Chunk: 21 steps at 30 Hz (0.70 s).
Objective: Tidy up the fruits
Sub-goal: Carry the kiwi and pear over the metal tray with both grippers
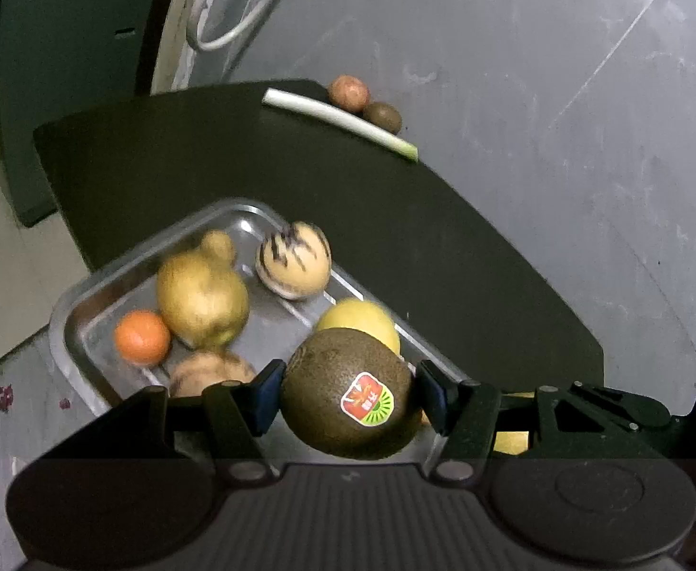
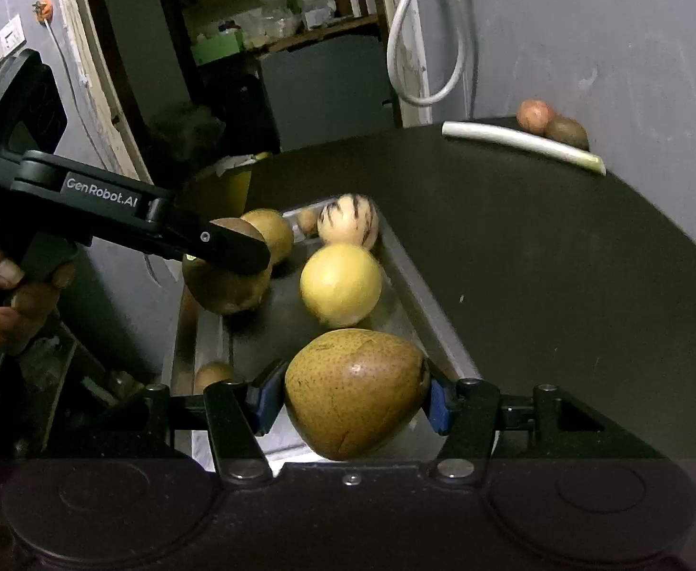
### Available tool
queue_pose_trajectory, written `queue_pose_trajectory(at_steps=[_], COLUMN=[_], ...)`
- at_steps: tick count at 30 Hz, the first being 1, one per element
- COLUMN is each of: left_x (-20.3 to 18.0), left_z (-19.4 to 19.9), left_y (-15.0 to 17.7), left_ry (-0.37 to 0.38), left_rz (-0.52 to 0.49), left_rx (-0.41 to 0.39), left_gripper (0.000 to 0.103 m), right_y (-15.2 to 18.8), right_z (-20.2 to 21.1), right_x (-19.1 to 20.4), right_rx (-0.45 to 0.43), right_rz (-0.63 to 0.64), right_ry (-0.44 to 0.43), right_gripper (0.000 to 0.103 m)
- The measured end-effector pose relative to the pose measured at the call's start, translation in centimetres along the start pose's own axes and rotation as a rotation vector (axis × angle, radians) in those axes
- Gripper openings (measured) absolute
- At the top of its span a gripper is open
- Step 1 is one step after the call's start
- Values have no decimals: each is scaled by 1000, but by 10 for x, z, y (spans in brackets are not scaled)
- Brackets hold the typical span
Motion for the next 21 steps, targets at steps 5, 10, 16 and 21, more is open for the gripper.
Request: queue_pose_trajectory(at_steps=[5,10,16,21], left_x=[2,5,7,6], left_z=[-7,-13,-16,-15], left_y=[9,16,23,25], left_ry=[-37,-54,-75,-85], left_rz=[-15,-10,-2,-14], left_rx=[32,63,76,72], left_gripper=[63,63,63,63], right_y=[10,15,19,20], right_z=[-5,-10,-14,-18], right_x=[4,4,4,3], right_rx=[21,34,46,57], right_rz=[-10,-30,-46,-51], right_ry=[-3,-11,-21,-18], right_gripper=[59,59,59,59])
Point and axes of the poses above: each gripper's, at about its wrist camera, not at the fingertips, and z roughly against the way its jaws point, x to its left, y to its underside, the point moved 4 cm from there along -z, roughly the way its jaws point, and after that the axes turned 4 degrees about -y, right-handed, at the moved point
